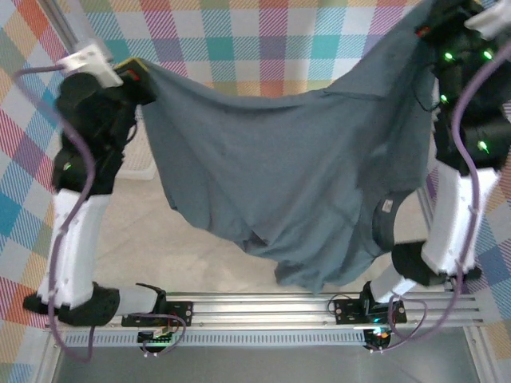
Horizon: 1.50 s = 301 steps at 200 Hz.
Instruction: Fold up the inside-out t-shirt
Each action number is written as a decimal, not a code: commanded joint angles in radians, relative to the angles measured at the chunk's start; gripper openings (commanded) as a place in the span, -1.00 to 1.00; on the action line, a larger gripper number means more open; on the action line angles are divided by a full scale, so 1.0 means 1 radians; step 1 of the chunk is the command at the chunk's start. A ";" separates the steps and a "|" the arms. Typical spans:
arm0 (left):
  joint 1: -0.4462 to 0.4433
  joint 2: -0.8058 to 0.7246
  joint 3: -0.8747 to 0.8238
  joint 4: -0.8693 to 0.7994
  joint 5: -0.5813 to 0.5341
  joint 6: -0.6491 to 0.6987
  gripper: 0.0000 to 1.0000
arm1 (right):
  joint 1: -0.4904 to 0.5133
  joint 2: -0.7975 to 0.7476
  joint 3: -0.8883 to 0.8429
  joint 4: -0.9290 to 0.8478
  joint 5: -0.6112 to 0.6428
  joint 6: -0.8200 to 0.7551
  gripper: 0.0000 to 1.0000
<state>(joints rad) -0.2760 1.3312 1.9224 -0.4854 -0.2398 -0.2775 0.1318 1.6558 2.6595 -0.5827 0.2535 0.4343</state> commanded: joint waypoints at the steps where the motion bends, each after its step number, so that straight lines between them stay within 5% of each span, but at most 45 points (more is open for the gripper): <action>1: 0.015 -0.077 0.001 0.024 0.064 0.033 -1.00 | -0.005 -0.028 0.077 -0.045 -0.102 0.042 -1.00; 33: 0.016 -0.160 -0.043 0.084 0.056 0.103 -1.00 | -0.004 -0.150 -0.080 0.123 -0.143 0.123 -1.00; 161: 0.017 -0.216 -0.036 0.102 0.164 0.121 -1.00 | -0.004 -0.214 -0.114 0.109 -0.242 0.168 -1.00; 205: 0.021 -0.013 0.030 0.180 0.150 0.190 -1.00 | -0.004 -0.048 -0.010 0.161 -0.203 0.069 -1.00; 233: 0.060 0.167 0.161 0.302 0.172 0.175 -1.00 | -0.004 0.078 0.051 0.346 -0.189 -0.033 -1.00; 269: 0.136 0.459 0.559 0.240 0.275 0.068 -1.00 | -0.008 0.235 0.189 0.486 -0.141 -0.121 -1.00; 301: 0.163 0.611 0.729 0.318 0.332 0.024 -1.00 | -0.026 0.275 0.196 0.593 -0.145 -0.115 -1.00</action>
<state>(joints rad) -0.1379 1.9060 2.5118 -0.2806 0.0189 -0.1989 0.1234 1.9472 2.7983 -0.1963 0.0834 0.3588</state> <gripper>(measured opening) 0.050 0.047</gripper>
